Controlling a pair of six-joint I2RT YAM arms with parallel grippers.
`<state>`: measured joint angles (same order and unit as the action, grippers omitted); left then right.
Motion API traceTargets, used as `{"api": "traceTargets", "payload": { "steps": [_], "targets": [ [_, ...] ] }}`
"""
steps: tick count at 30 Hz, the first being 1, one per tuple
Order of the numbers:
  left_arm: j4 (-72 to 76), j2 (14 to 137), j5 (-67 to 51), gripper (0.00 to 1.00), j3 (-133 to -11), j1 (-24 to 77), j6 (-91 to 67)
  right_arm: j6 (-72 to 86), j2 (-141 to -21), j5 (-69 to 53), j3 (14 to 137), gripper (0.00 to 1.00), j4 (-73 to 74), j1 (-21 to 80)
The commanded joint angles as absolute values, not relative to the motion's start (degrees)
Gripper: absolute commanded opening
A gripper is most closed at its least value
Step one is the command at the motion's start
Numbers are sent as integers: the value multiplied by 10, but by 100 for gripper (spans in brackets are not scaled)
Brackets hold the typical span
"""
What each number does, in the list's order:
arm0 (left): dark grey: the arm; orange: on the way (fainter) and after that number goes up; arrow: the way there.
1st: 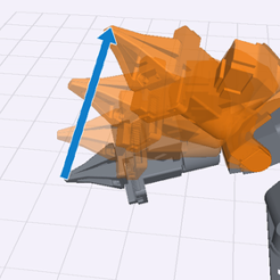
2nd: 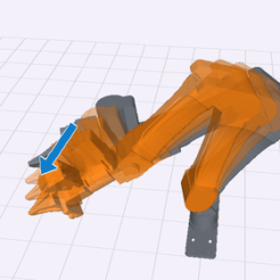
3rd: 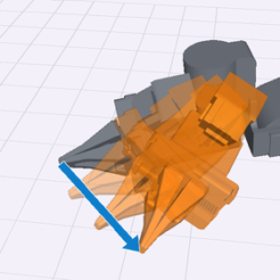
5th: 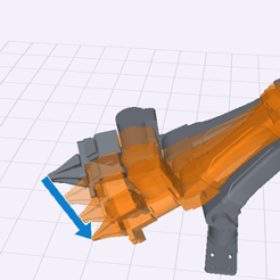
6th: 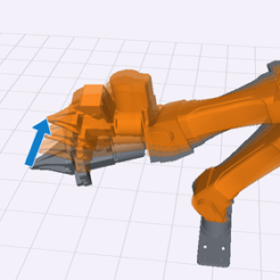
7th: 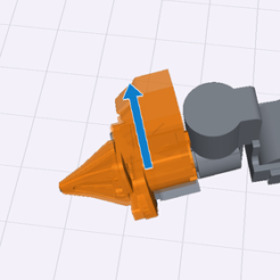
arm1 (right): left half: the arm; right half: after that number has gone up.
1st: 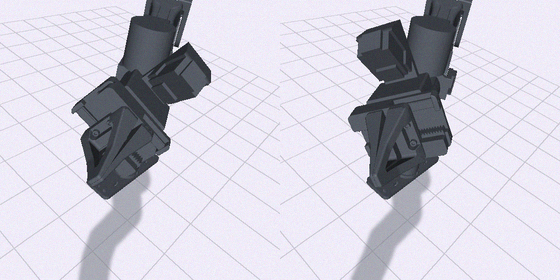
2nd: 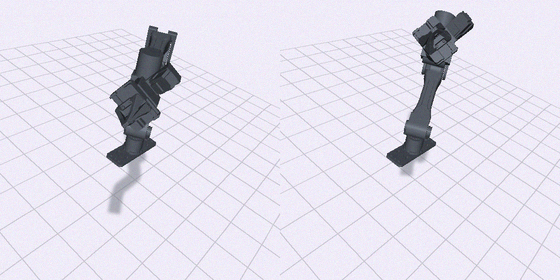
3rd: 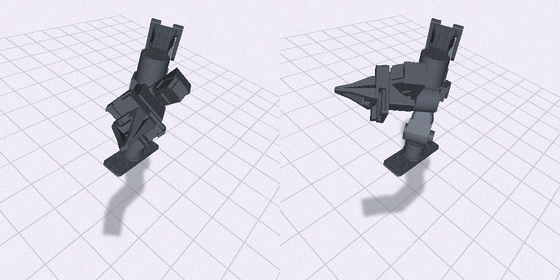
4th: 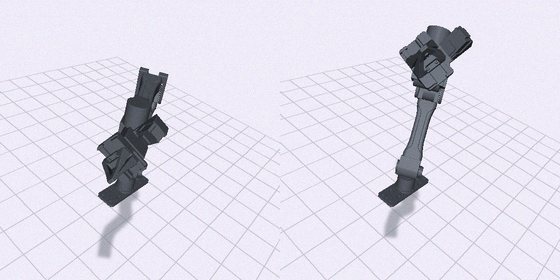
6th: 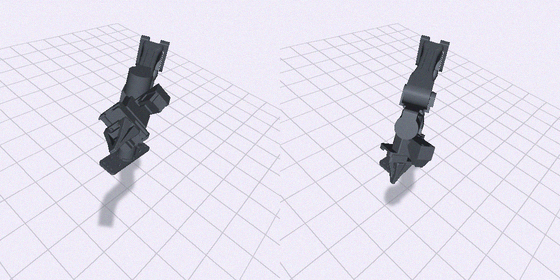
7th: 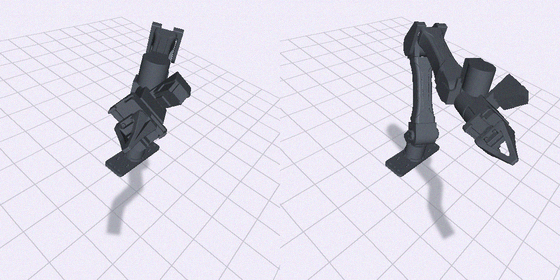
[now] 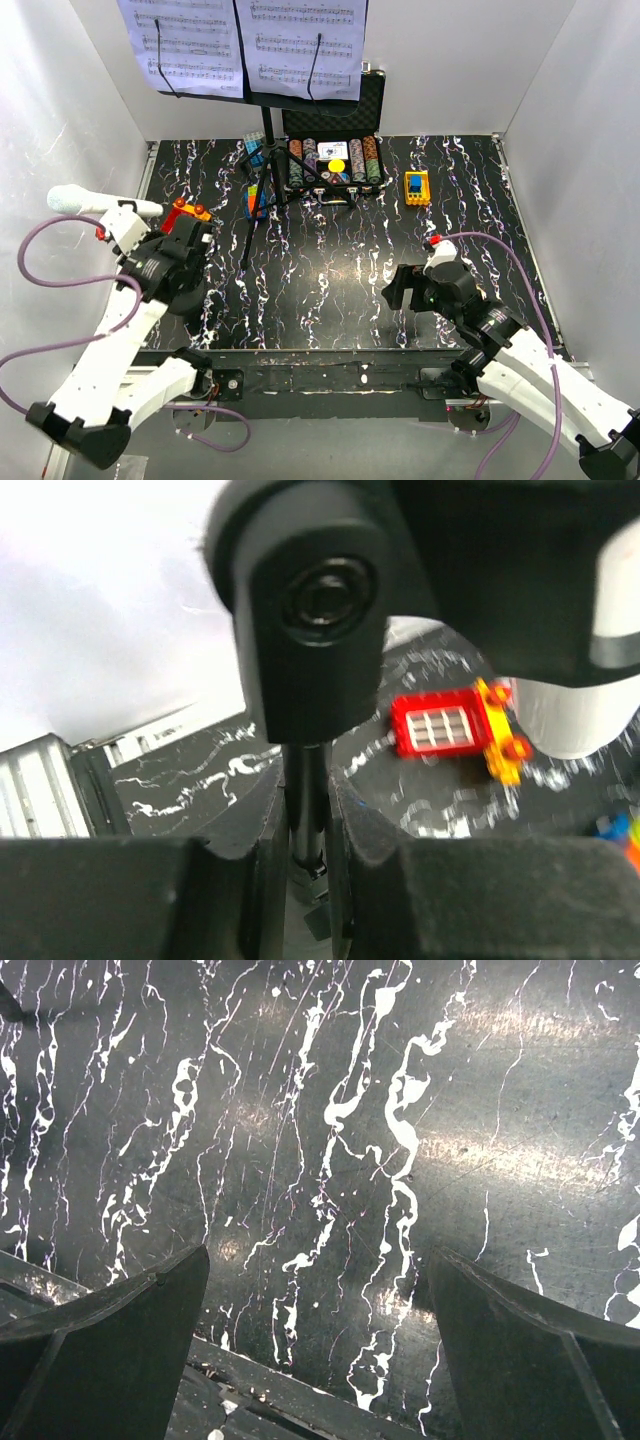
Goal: Pack up the instrument practice props
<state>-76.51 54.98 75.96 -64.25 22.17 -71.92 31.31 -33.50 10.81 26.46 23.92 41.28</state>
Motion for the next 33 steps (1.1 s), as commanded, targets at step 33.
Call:
{"api": "traceTargets", "payload": {
  "steps": [33],
  "targets": [
    [53, 379, -274, 0, -358, 265, -99, 255, -337, -49, 333, 97, 156, 415]
  ]
}}
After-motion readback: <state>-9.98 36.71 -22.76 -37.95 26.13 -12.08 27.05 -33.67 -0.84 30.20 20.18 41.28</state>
